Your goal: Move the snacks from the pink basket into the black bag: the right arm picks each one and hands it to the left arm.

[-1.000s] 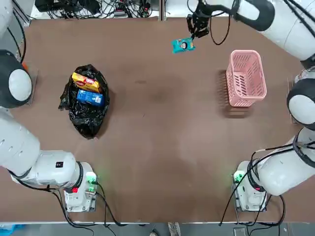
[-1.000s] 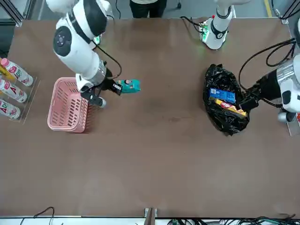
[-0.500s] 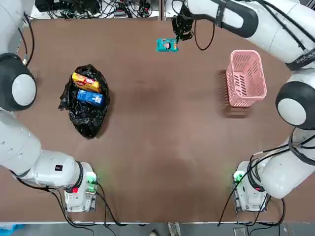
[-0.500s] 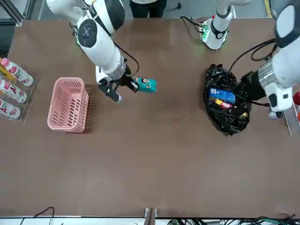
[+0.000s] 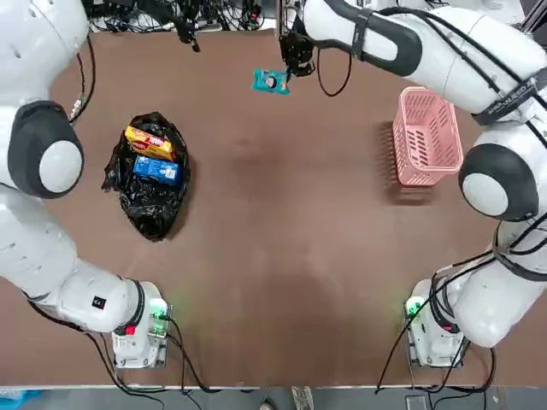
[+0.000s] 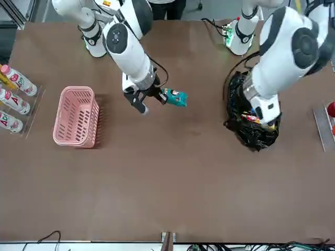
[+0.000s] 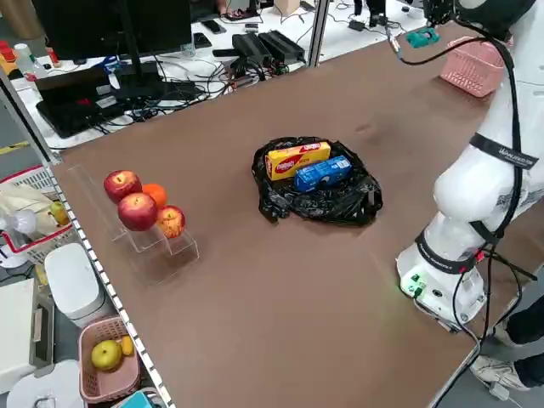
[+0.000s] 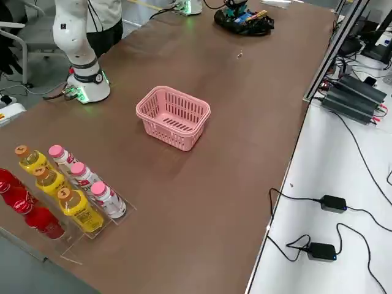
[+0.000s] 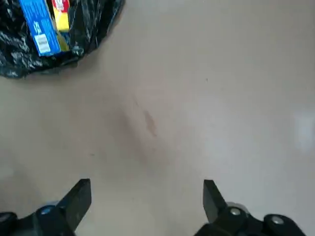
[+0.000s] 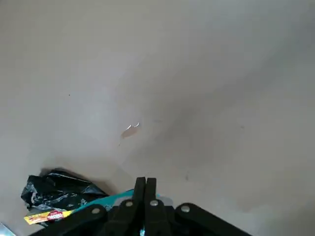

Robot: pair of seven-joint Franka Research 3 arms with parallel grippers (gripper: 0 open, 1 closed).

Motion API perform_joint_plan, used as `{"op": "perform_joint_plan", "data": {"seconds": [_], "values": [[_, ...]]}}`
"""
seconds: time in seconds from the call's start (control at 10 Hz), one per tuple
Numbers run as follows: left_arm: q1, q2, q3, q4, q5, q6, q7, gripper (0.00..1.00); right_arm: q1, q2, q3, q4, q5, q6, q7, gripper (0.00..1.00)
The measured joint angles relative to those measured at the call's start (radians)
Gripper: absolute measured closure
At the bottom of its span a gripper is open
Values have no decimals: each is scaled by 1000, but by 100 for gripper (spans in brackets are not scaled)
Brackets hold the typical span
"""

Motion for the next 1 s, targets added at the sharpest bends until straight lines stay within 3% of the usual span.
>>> {"op": "perform_joint_plan", "data": {"seconds": [0.7,1.0], "values": [[-115,44,-1,-11,1,36,-182,0,84,99,-1,96,0,84,135,98],[-165,49,-2,-89,1,84,-259,0,95,108,-1,110,0,84,152,98]]}}
